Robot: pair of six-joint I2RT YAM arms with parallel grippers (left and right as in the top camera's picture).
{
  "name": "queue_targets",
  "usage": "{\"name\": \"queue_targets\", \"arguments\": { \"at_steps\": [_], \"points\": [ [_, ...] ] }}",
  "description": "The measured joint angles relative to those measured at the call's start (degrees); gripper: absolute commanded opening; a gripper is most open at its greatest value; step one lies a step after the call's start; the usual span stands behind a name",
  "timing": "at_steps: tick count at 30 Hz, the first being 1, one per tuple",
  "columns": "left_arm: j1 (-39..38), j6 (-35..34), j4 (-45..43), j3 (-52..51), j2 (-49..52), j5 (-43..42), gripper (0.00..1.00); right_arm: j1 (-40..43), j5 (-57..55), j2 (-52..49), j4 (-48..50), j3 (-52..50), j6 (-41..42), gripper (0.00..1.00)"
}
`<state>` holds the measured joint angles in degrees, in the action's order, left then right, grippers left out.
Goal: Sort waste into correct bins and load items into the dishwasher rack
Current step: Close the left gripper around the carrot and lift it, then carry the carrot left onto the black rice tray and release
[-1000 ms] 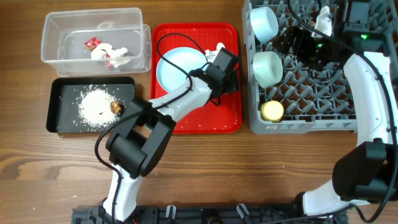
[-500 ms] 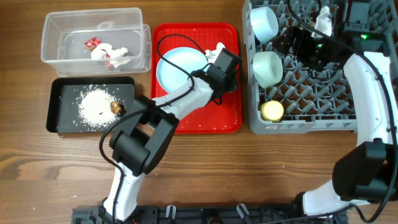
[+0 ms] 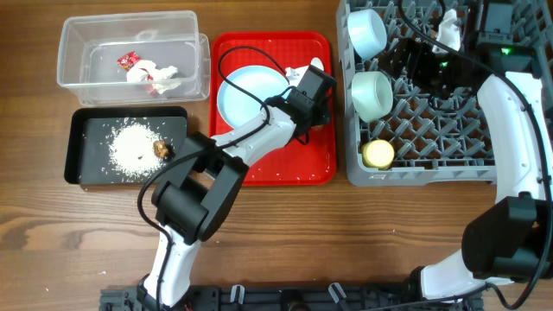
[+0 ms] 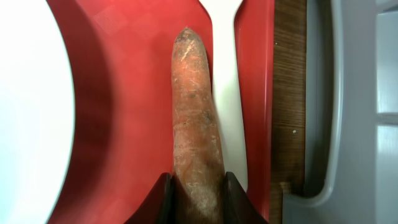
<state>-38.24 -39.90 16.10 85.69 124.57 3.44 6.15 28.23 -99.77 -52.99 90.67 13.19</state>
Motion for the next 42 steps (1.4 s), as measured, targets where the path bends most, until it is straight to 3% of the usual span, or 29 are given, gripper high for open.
{"name": "queue_targets", "arguments": {
  "at_steps": [9,14,22,26,29,32,35,37,42],
  "points": [
    [0.2,3.0,7.4,-0.5,-7.5,-0.2,0.25,0.0,0.0,0.0,0.0,0.0,0.0,0.99],
    [2.0,3.8,12.7,-0.4,-17.1,0.6,0.19,0.0,0.0,0.0,0.0,0.0,0.0,0.99],
    [11.9,4.2,26.7,-0.4,-28.8,7.5,0.22,0.0,0.0,0.0,0.0,0.0,0.0,0.99],
    [19.0,4.0,31.6,-0.4,-31.1,9.2,0.17,0.0,0.0,0.0,0.1,0.0,0.0,1.0],
    [24.2,1.7,36.0,-0.4,-31.3,9.5,0.08,0.0,0.0,0.0,0.1,0.0,0.0,1.0],
    [29.3,-2.2,40.0,-0.5,-31.3,10.0,0.05,0.0,0.0,0.0,0.1,0.0,0.0,1.0],
    [33.7,-7.5,43.7,-0.5,-31.3,10.3,0.06,0.0,0.0,0.0,0.1,0.0,0.0,1.0],
    [36.0,-11.0,45.5,-0.5,-31.4,10.4,0.13,0.0,0.0,0.0,0.1,0.0,0.0,1.0],
    [38.6,-18.4,44.4,-1.3,-31.4,10.5,0.18,0.0,0.0,0.0,0.3,0.0,0.2,0.99]
  ]
}}
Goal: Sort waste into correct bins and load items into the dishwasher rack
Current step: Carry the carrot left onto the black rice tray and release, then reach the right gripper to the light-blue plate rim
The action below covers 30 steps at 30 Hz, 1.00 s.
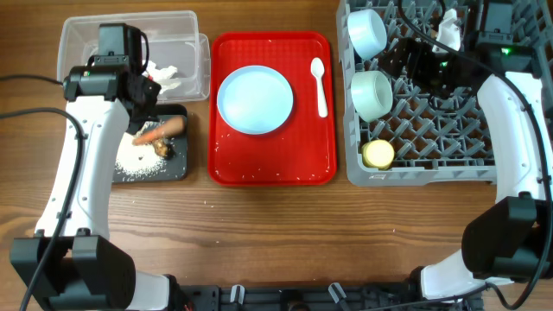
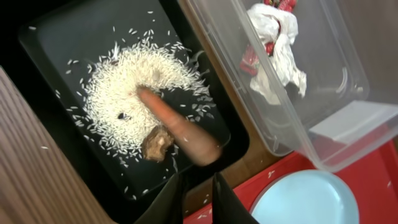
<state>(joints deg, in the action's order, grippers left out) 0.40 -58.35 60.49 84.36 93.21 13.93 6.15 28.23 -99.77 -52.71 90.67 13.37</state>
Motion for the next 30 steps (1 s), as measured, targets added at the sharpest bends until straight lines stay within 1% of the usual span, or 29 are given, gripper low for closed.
{"name": "queue_targets", "arguments": {
  "at_steps": [1,2,8,15,17,20,22,25,27,28,29,30],
  "points": [
    [0.0,-0.7,-0.3,-0.3,0.0,0.0,0.2,0.0,0.0,0.0,0.0,0.0,0.0,1.0],
    [0.1,-3.3,-1.4,-1.9,0.0,0.2,0.2,0.0,0.0,0.0,0.0,0.0,0.0,1.0],
    [0.1,-9.6,-5.3,-8.4,0.0,0.4,0.18,0.0,0.0,0.0,0.0,0.0,0.0,1.0],
    [0.1,-11.2,-6.3,-8.8,0.0,0.4,0.27,0.0,0.0,0.0,0.5,0.0,0.0,0.99],
    [0.1,-10.7,-6.7,-8.8,0.0,0.4,0.32,0.0,0.1,0.0,0.8,0.0,-0.1,0.99],
    [0.1,-7.4,-7.9,-8.8,-0.3,0.1,0.36,-0.2,1.4,0.0,1.9,0.0,-0.9,0.99],
    [-0.1,-2.9,-9.6,-8.8,-1.0,-1.3,0.43,-0.7,2.4,0.0,3.0,0.0,-1.3,0.98],
    [-1.3,5.4,-12.5,-8.8,-3.4,-4.0,0.49,-3.0,3.6,0.0,5.6,0.0,-1.5,0.96],
    [-2.4,9.4,-13.0,-8.8,-4.9,-4.9,0.53,-4.9,3.9,0.0,7.1,0.0,-1.6,0.94],
    [-3.2,11.6,-13.3,-8.8,-5.7,-5.3,0.56,-6.4,4.1,0.0,8.3,0.0,-1.4,0.94],
    [-3.9,13.1,-13.5,-8.8,-6.3,-5.5,0.62,-7.7,4.2,0.0,9.2,0.0,-1.2,0.93],
    [-4.6,15.0,-13.6,-8.8,-6.9,-5.8,0.75,-9.3,4.3,0.0,10.1,0.0,-1.0,0.93]
  ]
}}
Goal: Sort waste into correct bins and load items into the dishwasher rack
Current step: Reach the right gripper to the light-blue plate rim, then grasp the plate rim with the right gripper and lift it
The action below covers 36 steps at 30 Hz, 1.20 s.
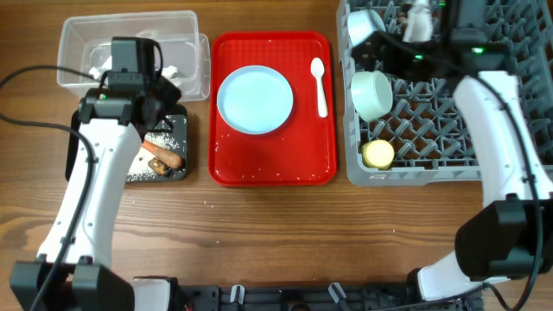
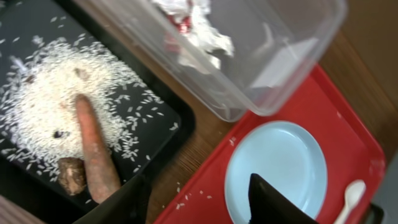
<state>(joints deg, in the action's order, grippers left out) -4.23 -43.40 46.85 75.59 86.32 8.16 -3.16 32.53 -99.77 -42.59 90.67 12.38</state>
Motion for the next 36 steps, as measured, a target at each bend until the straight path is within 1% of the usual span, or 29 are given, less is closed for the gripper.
{"name": "queue_targets", "arguments": {
  "at_steps": [1,2,4,8,11,14,19,22,24,25,31,34,36],
  "points": [
    [-0.8,1.3,-0.2,0.0,-0.3,-0.2,0.85,-1.2,-0.2,0.0,0.8,0.0,0.4,0.92],
    [-1.2,2.5,-0.3,0.0,-0.5,-0.4,0.99,-3.0,-0.8,0.0,1.8,0.0,1.2,0.91],
    [-2.2,4.5,-0.4,0.0,-0.5,-0.8,1.0,-6.1,-3.0,0.0,3.0,0.0,2.8,0.88],
    [-2.4,6.3,-0.4,0.0,-0.5,-0.8,1.0,-13.1,-11.2,-0.1,6.2,0.0,8.2,0.77],
    [-2.4,7.0,-0.4,0.0,-0.5,-0.8,1.0,-17.3,-15.9,-1.0,8.5,0.0,12.0,0.75],
    [-2.4,7.3,0.3,0.0,-0.5,-0.8,1.0,-20.5,-18.8,-3.8,10.9,0.0,16.5,0.7],
    [-2.4,7.6,2.2,0.0,-0.5,-0.8,1.0,-22.0,-20.7,-11.1,12.7,0.0,24.2,0.56],
    [-2.4,7.6,2.2,0.0,-0.5,-0.8,1.0,-21.9,-21.6,-15.9,13.1,0.0,28.4,0.5],
    [-2.4,7.6,2.2,0.0,-0.5,-0.8,1.0,-21.8,-21.9,-18.4,13.0,0.0,30.4,0.49],
    [-2.4,7.6,2.2,0.0,-0.5,-0.8,1.0,-21.8,-22.0,-19.3,12.9,0.0,31.3,0.46],
    [-2.4,7.6,2.2,0.0,-0.5,-0.8,1.0,-21.8,-22.3,-23.4,12.0,0.0,38.9,0.43],
    [-2.4,7.6,2.2,0.0,-0.5,-0.8,1.0,-22.1,-22.8,-24.4,12.1,0.0,40.7,0.43],
    [-2.4,7.6,2.2,0.0,-0.5,-0.8,1.0,-22.3,-23.5,-25.2,12.0,0.0,41.4,0.41]
  ]
}}
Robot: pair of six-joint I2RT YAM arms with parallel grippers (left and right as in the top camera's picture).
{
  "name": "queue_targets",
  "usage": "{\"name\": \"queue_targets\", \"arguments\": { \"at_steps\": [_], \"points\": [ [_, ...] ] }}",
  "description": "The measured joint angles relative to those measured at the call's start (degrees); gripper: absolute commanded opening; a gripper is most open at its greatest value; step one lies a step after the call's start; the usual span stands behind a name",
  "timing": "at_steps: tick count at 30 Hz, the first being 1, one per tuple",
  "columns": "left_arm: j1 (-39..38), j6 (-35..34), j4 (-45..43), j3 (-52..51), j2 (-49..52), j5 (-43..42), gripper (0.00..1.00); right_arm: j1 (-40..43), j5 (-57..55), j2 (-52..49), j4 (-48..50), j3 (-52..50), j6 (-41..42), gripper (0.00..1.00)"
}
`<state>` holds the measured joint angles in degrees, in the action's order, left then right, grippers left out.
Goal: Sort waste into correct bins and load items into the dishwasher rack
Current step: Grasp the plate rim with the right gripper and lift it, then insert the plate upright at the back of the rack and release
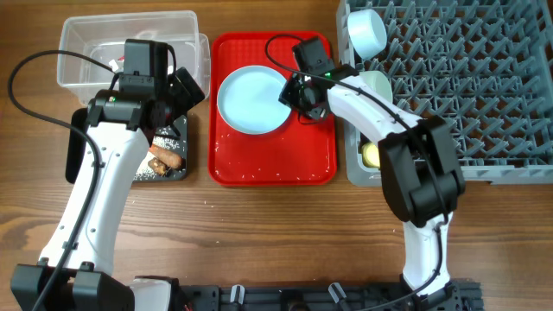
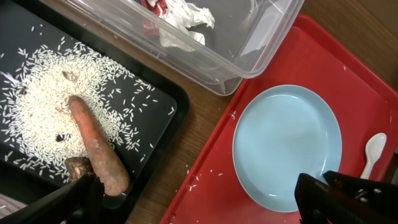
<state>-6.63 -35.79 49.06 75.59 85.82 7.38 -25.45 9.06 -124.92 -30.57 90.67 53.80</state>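
An orange carrot [image 2: 96, 152] lies on the rice in the black tray [image 2: 155, 102], also seen as the carrot [image 1: 164, 156] from overhead. My left gripper [image 2: 193, 205] is open wide and holds nothing, above the gap between the black tray and the red tray [image 1: 272, 164]. A light blue plate [image 1: 246, 104] and a white spoon [image 2: 375, 152] lie on the red tray. My right gripper [image 1: 300, 93] reaches over the plate's right edge by the spoon; its jaws cannot be made out. From overhead the spoon is hidden.
A clear bin [image 1: 86, 43] with crumpled wrappers [image 2: 180, 25] stands behind the black tray. The grey dishwasher rack [image 1: 458, 95] at the right holds two pale cups [image 1: 367, 30] and a yellow item [image 1: 370, 154]. A brown scrap [image 2: 78, 168] lies beside the carrot.
My right arm has moved from the back of the rack to the red tray, by the plate and spoon. My left gripper has shifted slightly toward the red tray and opened wider.
First my left gripper was shut on the carrot on the red tray beside the spoon. Then the carrot was over the rice in the black tray. Then it lay there with the gripper open above. Now my right arm has left the rack for the red tray.
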Motion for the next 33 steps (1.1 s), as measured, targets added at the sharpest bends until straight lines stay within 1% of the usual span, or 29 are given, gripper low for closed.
{"name": "queue_targets", "arguments": {
  "at_steps": [3,7,17,20,23,25,29,33],
  "points": [
    [0.0,0.0,0.0,0.0,0.0,0.0,1.0,-0.5,-0.5,-1.2,0.0,0.2,0.8,0.24],
    [0.0,0.0,0.0,0.0,0.0,0.0,1.0,-0.8,-0.8,-1.6,-0.1,0.2,1.3,0.06],
    [0.0,0.0,0.0,0.0,0.0,0.0,1.0,-0.3,-1.2,-1.6,-0.2,0.2,1.3,0.04],
    [0.0,0.0,0.0,0.0,0.0,0.0,1.0,0.6,-1.0,-1.6,1.1,0.5,-2.8,0.04],
    [0.0,0.0,0.0,0.0,0.0,0.0,1.0,1.4,-2.4,0.0,0.3,1.4,-8.4,0.04],
    [0.0,0.0,0.0,0.0,0.0,0.0,1.0,1.5,-5.5,2.9,-0.3,1.4,-11.4,0.04],
    [0.0,0.0,0.0,0.0,0.0,0.0,1.0,1.5,-15.5,12.3,-0.6,1.8,-16.7,0.04],
    [0.0,0.0,0.0,0.0,0.0,0.0,1.0,1.5,-30.8,22.7,1.2,3.2,-23.1,0.04]
  ]
}}
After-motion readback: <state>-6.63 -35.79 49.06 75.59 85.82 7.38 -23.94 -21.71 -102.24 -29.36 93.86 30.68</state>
